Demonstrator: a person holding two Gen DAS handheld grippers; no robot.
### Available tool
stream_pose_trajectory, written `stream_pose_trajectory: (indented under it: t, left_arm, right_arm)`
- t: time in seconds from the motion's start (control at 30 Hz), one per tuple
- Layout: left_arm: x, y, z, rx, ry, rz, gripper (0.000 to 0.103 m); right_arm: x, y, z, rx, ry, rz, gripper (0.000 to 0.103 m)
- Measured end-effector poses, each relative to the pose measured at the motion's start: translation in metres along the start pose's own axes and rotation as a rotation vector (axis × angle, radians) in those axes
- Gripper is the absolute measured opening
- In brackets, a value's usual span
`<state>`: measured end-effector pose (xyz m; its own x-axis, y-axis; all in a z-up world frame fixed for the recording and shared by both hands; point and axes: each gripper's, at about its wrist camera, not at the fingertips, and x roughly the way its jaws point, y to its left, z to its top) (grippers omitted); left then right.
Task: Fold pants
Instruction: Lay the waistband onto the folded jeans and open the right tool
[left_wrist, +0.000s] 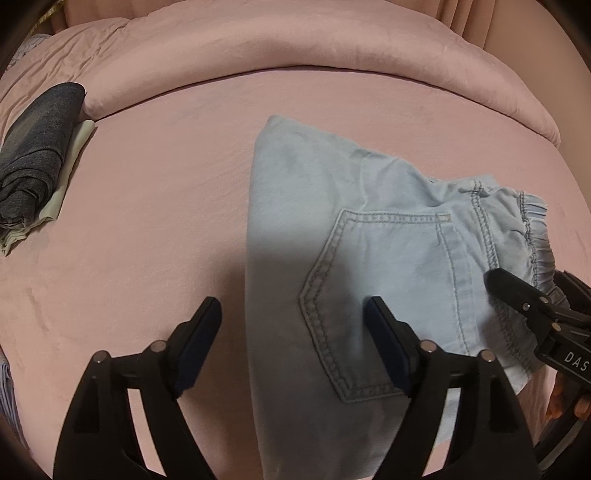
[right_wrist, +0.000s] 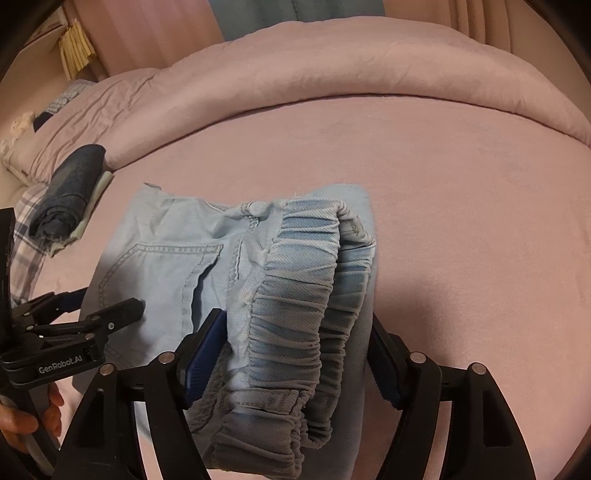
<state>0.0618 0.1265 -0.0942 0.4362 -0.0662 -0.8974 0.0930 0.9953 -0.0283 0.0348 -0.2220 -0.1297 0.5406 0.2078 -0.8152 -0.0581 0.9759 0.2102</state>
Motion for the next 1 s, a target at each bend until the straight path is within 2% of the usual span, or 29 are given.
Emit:
stream_pose_trajectory:
  t: [0.37,0.53,0.73,1.0]
  left_arm:
    - [-0.0008,0.0012,-0.0035,-0.003,0.019,0.018,0.086]
    - [0.0003,0.0024,-0.0059,-0.014,0.033,0.038,0.097]
    - [0.0037,0.0059,-0.0065,-0.032,0.044,0.042,0.101]
    - [0.0078,0.0096,-0.0067,-0.078,0.054,0.058,0.103]
  right_arm:
    - [-0.0024,-0.0002,-0.0002,0.002,0.005,-0.027,0.080]
    - [-0.0039,-0.0003,-0.0010,0.003,0.008,-0.036,0.080]
    - [-0.0046,-0.0022,-0.0029,-0.002,0.007,-0.067,0.089]
    - [-0.0060,-0.0048,-0.0044,-0.001,0.012,-0.078,0.092]
